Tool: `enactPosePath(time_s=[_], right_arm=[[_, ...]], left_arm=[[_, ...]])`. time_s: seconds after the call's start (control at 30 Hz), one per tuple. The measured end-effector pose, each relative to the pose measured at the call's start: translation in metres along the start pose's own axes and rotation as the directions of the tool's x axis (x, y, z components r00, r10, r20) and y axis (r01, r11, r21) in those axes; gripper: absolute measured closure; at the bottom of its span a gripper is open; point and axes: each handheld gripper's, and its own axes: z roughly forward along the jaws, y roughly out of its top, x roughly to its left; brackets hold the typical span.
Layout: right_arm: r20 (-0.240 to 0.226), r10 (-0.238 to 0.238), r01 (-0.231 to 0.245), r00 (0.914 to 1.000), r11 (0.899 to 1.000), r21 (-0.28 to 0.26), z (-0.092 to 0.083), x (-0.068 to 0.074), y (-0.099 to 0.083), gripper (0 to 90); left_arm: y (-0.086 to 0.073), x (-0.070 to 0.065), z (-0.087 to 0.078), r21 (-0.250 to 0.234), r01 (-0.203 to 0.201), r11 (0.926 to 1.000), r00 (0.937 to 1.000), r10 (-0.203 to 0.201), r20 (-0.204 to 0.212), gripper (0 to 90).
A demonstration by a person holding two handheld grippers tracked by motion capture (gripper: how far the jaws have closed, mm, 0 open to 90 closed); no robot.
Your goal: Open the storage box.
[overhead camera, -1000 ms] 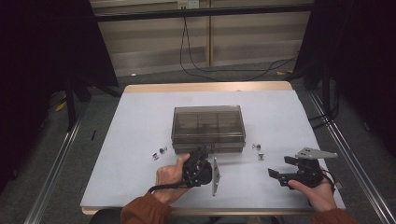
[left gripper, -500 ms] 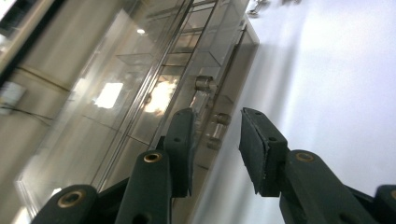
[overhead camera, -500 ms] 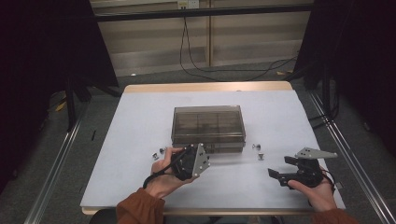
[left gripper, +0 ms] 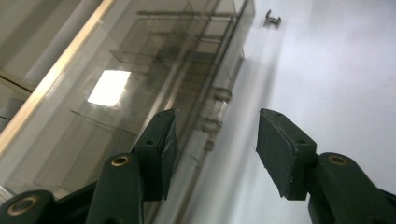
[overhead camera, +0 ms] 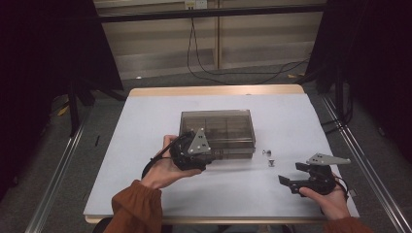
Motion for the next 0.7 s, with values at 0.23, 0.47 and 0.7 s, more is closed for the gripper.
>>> enactPosePath(time_s=[0.23,0.47,0.7], right_arm=[[-0.001,0.001,-0.001,1.0000,1.000,0.001,0.000,0.000,0.000,11.8],[-0.002,0.001,-0.001,1.0000,1.000,0.000,0.000,0.000,0.000,11.6],[-0.002,0.001,-0.001,1.0000,1.000,0.002,0.000,0.000,0.000,11.6]], left_arm=[[0.012,0.017,0.005,0.042,-0.006,0.9991,0.9948,0.002,0.102,52.6],[0.020,0.027,0.017,0.076,-0.036,0.9964,0.9888,0.025,0.147,61.7],[0.021,0.034,0.027,0.134,-0.053,0.9896,0.9833,0.029,0.180,67.6]])
